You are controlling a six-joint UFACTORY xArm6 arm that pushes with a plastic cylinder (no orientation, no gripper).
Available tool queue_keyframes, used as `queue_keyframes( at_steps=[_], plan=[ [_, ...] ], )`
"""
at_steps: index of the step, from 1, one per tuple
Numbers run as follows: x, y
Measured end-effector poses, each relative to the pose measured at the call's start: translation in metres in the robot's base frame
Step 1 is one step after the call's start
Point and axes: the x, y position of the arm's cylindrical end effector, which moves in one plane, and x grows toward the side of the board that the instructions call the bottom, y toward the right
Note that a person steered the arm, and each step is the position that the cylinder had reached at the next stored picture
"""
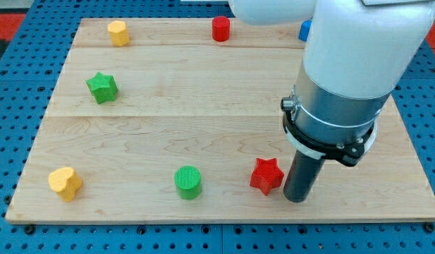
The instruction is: Push the red star into the green circle
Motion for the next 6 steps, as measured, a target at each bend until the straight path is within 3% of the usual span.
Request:
queue_keyframes(
  at_steps=[3, 4, 5, 6],
  plan=[
    [-0.047, 0.000],
    [-0.031, -0.028],
    [-0.008, -0.017],
    [-0.006, -0.059]
  ],
)
